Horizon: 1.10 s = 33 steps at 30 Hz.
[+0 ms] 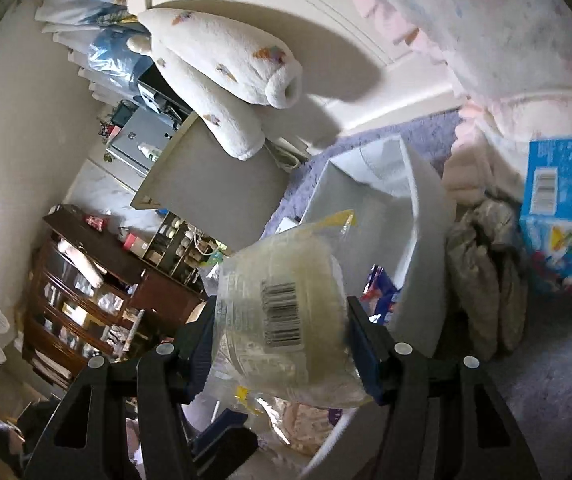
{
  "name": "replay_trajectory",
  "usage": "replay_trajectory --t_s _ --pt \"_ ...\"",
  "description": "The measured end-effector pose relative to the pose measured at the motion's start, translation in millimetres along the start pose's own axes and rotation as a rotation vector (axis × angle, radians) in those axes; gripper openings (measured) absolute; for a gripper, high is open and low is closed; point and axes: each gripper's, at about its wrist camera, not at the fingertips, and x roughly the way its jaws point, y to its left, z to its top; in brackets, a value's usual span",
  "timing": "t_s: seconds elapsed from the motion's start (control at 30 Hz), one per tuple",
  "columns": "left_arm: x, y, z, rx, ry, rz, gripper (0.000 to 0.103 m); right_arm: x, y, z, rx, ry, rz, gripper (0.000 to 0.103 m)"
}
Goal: Organize objects
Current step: 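Lift the bagged bun into the white bin and release it, then reach the right tool toward the blue cartoon-printed box on the rug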
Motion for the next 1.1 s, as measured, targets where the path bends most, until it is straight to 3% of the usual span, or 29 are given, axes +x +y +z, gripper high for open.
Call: replay_trajectory --t_s 0.03,0.13,0.2,0.27,0.33,0.4,0.43,0.47,0.53,0.6,0.67,0.73,0.8,0.9,1.1 --pt "0 0 0 0.004 0.000 0.006 0.070 0 3 -2 -0.006 0.014 0.016 0.083" --pt "0 1 1 0.003 -0.005 0.018 0.070 -10 23 -3 -0.106 0.015 0.029 0.093" --pt "-1 3 2 -0.006 -0.010 0.019 0.070 -29 45 -5 -0.257 -0.029 -0.053 0.097" --pt "-1 5 2 -0.013 -0.012 0.022 0.070 -48 63 -10 -0.398 -0.111 -0.201 0.099" --pt "-1 7 3 -0.020 -0.012 0.021 0.070 -57 75 -18 -0.532 -0.154 -0.450 0.103" --pt "-1 8 4 -0.023 -0.013 0.021 0.070 -52 73 -25 -0.652 -0.094 -0.720 0.103" --pt "-2 8 4 -0.021 -0.016 0.023 0.070 -45 65 -28 -0.685 -0.019 -0.817 0.103" --pt "-3 8 4 -0.018 -0.019 0.028 0.070 -39 57 -29 -0.692 0.036 -0.853 0.103" --pt "-3 8 5 -0.013 -0.023 0.036 0.070 -25 32 -31 -0.654 0.176 -0.872 0.101" --pt "-4 9 5 -0.017 -0.018 0.024 0.070 -13 7 -29 -0.507 0.264 -0.866 0.101" --pt "-4 9 5 -0.017 -0.015 0.018 0.070 -7 -8 -29 -0.381 0.317 -0.784 0.101" --pt "-6 8 4 -0.011 -0.020 0.027 0.070 -2 -17 -29 -0.344 0.392 -0.665 0.100" --pt "-7 7 2 -0.013 -0.026 0.034 0.070 -6 -21 -27 -0.354 0.392 -0.694 0.100" --pt "-7 3 0 -0.001 -0.022 0.038 0.070 -19 -19 -22 -0.383 0.312 -0.798 0.100" --pt "-4 -1 -3 0.039 -0.012 0.037 0.070 -18 -26 -23 -0.343 0.326 -0.802 0.100"
